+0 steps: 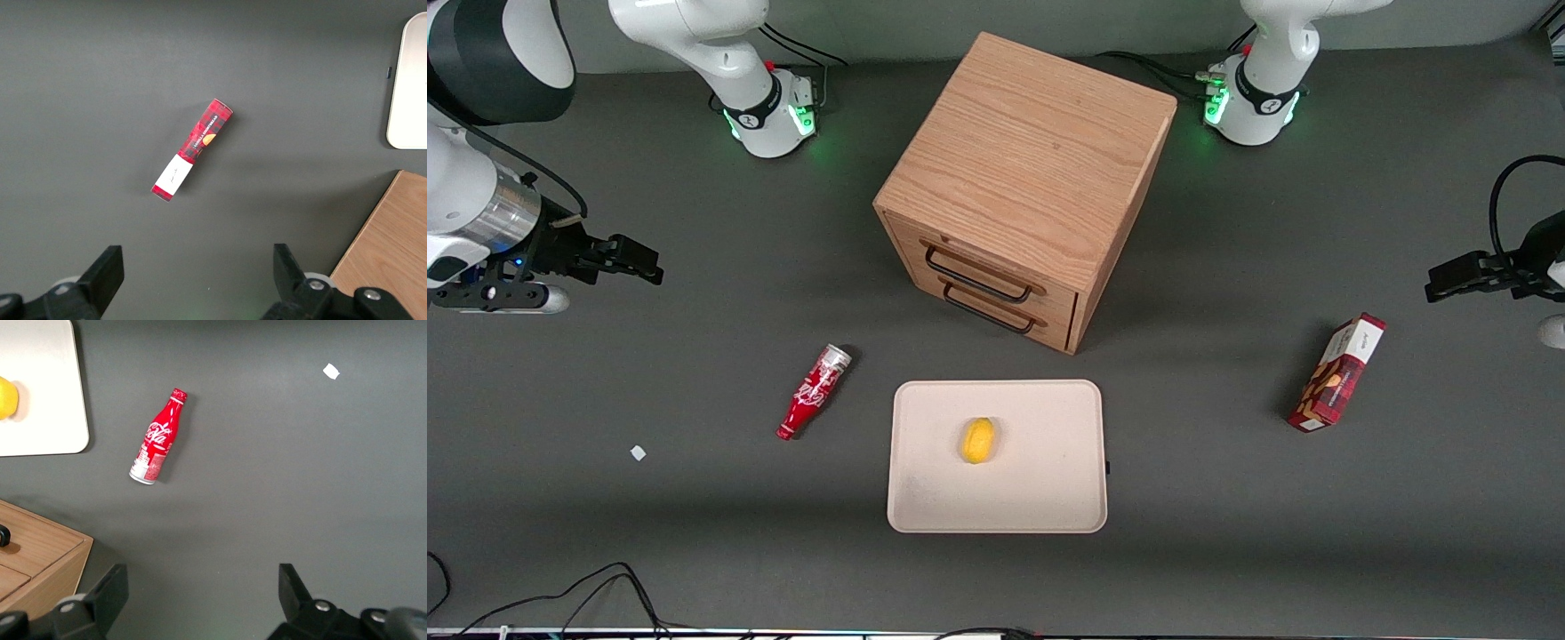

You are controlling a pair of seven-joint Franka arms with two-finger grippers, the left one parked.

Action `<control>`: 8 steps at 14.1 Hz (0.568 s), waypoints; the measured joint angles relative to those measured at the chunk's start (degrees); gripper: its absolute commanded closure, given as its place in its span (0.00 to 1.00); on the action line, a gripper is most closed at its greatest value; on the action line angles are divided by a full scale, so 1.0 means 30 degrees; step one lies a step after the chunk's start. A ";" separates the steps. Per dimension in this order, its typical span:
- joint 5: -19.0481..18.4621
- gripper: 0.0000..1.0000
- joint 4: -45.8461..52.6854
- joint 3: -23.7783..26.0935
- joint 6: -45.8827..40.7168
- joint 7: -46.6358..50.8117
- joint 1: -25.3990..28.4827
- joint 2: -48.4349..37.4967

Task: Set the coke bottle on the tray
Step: 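Move the right gripper down over the red Coca-Cola bottle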

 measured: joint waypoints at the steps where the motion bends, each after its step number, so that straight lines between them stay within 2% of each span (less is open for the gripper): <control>1: -0.0002 0.00 0.0000 0.0000 -0.0059 0.0025 -0.0005 0.0000; 8: 0.0006 0.00 0.1000 0.0138 -0.0498 0.0941 0.0072 0.1035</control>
